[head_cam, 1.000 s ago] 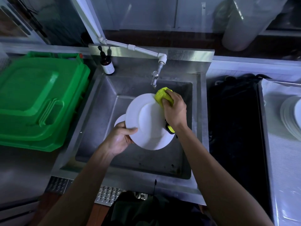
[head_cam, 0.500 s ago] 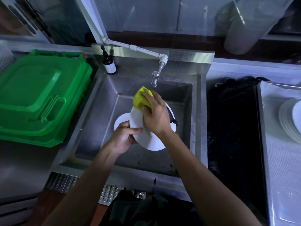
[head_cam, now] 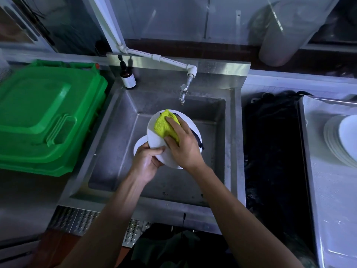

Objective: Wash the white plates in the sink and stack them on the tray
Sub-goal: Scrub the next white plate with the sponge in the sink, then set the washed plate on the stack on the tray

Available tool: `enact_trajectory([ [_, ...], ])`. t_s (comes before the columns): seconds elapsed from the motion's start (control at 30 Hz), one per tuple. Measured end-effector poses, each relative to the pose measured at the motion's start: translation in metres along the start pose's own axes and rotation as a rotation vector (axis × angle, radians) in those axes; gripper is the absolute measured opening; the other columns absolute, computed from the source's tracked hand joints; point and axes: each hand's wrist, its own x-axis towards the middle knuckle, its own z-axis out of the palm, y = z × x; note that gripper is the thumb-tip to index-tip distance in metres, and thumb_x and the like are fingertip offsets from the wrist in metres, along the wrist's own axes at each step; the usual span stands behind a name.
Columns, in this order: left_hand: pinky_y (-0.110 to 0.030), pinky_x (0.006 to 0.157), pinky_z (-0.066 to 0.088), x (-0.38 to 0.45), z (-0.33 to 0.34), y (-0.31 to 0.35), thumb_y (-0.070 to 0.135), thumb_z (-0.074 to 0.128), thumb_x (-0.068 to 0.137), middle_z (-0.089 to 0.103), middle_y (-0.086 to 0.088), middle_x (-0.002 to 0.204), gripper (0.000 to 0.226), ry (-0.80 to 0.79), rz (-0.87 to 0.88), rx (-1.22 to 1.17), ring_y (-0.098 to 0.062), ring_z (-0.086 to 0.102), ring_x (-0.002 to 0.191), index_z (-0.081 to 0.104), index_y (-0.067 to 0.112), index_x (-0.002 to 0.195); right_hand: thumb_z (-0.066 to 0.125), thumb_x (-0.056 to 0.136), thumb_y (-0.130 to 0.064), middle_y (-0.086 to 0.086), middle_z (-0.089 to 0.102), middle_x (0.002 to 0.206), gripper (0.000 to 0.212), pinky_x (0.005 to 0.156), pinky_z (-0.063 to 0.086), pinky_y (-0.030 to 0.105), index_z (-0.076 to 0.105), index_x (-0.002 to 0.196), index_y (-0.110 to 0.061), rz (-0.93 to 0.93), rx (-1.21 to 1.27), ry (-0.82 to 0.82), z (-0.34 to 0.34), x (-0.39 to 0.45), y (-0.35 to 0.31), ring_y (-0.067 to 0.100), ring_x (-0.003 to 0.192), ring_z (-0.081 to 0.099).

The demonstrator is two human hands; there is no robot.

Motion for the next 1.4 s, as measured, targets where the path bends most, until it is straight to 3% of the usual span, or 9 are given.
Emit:
enact_trajectory([
  [0.23,-0.052,0.087,0.055,0.005,-0.010,0.003,-0.005,0.056,0.089,0.072,-0.019,0.113,0.037,0.032,0.000,-0.016,-0.034,0.070,0.098,0.064,0.000,0.125,0.065,0.091,-0.013,0.005,0.046,0.149,0.053,0.106,0.033,0.020,0.053,0.142,-0.022,0.119,-0.023,0.016,-0.002,-0.024,0.021,0.023,0.132,0.046],
  [0.47,-0.043,0.070,0.061,0.011,-0.024,0.008,-0.004,0.058,0.090,0.076,-0.012,0.101,0.026,0.018,-0.011,0.055,-0.028,0.073,0.087,0.069,0.007,0.110,0.068,0.081,-0.002,0.003,0.053,0.141,0.059,0.104,0.037,0.020,0.060,0.136,-0.024,0.242,-0.041,0.053,0.002,-0.028,0.024,0.021,0.126,0.051],
  [0.6,-0.043,0.074,0.053,0.010,-0.029,0.020,0.001,0.064,0.086,0.072,-0.013,0.092,0.023,0.054,-0.011,0.153,-0.032,0.066,0.081,0.067,0.004,0.109,0.065,0.078,0.001,0.001,0.054,0.138,0.063,0.102,0.037,0.021,0.061,0.135,-0.026,0.334,-0.117,0.027,0.002,-0.027,0.022,0.022,0.125,0.052],
  [0.7,-0.047,0.075,0.054,0.011,-0.030,0.033,0.014,0.069,0.078,0.067,-0.014,0.094,0.041,0.003,0.054,0.347,-0.029,0.063,0.083,0.063,-0.002,0.115,0.068,0.079,0.000,0.003,0.054,0.139,0.062,0.099,0.038,0.022,0.060,0.135,-0.026,0.345,-0.185,0.017,-0.001,-0.023,0.022,0.023,0.124,0.053],
  [0.83,-0.050,0.082,0.053,0.018,-0.033,0.046,0.008,0.060,0.095,0.071,-0.021,0.100,0.016,-0.077,0.258,0.786,-0.031,0.064,0.086,0.062,-0.004,0.107,0.068,0.081,-0.002,0.004,0.053,0.141,0.059,0.099,0.045,0.032,0.061,0.135,-0.025,0.321,-0.242,0.033,-0.008,-0.021,0.019,0.025,0.124,0.054],
  [1.0,-0.022,0.046,0.030,0.021,-0.034,0.046,0.020,0.056,0.096,0.057,-0.006,0.067,0.015,-0.103,0.464,1.303,-0.025,0.048,0.059,0.052,0.014,0.083,0.063,0.078,0.006,0.007,0.053,0.141,0.061,0.097,0.049,0.042,0.061,0.134,-0.018,0.254,-0.328,0.065,-0.014,-0.020,0.014,0.032,0.120,0.055],
  [1.07,-0.026,0.044,0.026,0.023,-0.035,0.045,0.019,0.053,0.097,0.052,-0.005,0.063,0.016,-0.129,0.483,1.369,-0.026,0.044,0.057,0.048,0.014,0.082,0.064,0.079,0.005,0.007,0.054,0.140,0.059,0.094,0.049,0.037,0.061,0.134,-0.017,0.242,-0.362,0.086,-0.017,-0.022,0.014,0.031,0.119,0.056],
  [1.2,-0.039,0.052,0.031,0.025,-0.031,0.044,0.014,0.051,0.099,0.051,-0.005,0.066,0.009,-0.181,0.540,1.489,-0.039,0.055,0.069,0.060,0.016,0.099,0.063,0.078,0.006,0.010,0.055,0.138,0.058,0.090,0.052,0.040,0.062,0.133,-0.015,0.221,-0.371,0.136,-0.028,-0.030,0.017,0.034,0.117,0.058],
  [1.4,-0.039,0.065,0.048,0.033,0.001,0.044,0.002,0.051,0.093,0.071,-0.004,0.093,0.048,-0.232,0.706,1.538,-0.035,0.063,0.084,0.065,0.032,0.128,0.062,0.080,0.004,0.009,0.054,0.141,0.060,0.089,0.052,0.040,0.060,0.136,-0.018,0.256,-0.382,0.227,-0.063,-0.039,0.022,0.033,0.116,0.058],
])
